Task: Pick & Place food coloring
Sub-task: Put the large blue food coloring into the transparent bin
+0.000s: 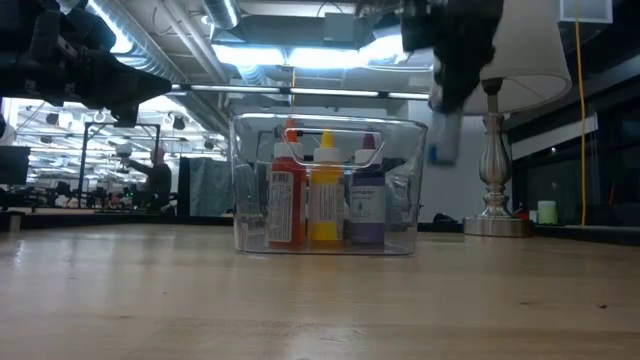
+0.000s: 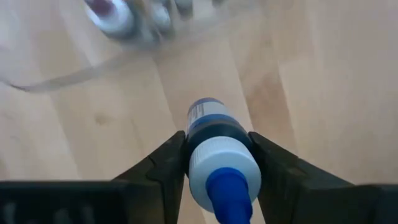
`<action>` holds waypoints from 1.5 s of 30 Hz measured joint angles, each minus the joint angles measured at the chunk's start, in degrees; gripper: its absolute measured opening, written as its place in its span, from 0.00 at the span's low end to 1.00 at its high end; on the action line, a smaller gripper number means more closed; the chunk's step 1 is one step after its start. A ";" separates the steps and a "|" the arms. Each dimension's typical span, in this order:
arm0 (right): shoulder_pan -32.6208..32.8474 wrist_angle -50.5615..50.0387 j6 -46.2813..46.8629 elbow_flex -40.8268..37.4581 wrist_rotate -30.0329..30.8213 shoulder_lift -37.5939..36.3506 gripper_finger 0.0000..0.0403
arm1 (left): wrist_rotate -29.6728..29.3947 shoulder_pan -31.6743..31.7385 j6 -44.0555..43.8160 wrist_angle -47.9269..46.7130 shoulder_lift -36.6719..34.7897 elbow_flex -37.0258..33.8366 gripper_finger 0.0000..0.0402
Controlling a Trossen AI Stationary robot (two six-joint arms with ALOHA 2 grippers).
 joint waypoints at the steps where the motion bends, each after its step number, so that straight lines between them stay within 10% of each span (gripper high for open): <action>1: 0.18 0.03 0.00 1.01 0.00 -0.87 0.40 | 0.01 -0.01 0.00 0.00 -0.01 0.02 0.02; 13: 7.92 0.28 -5.03 11.19 1.56 -0.03 0.39 | 0.00 0.00 -0.01 0.00 -0.01 0.00 0.02; 27: 12.27 -3.18 -11.67 34.25 3.65 19.19 0.39 | 0.01 -0.01 0.00 0.00 0.00 0.00 0.03; 45: 16.32 -6.06 3.10 36.13 4.83 28.84 0.40 | 0.01 -0.01 -0.01 0.00 0.00 0.00 0.02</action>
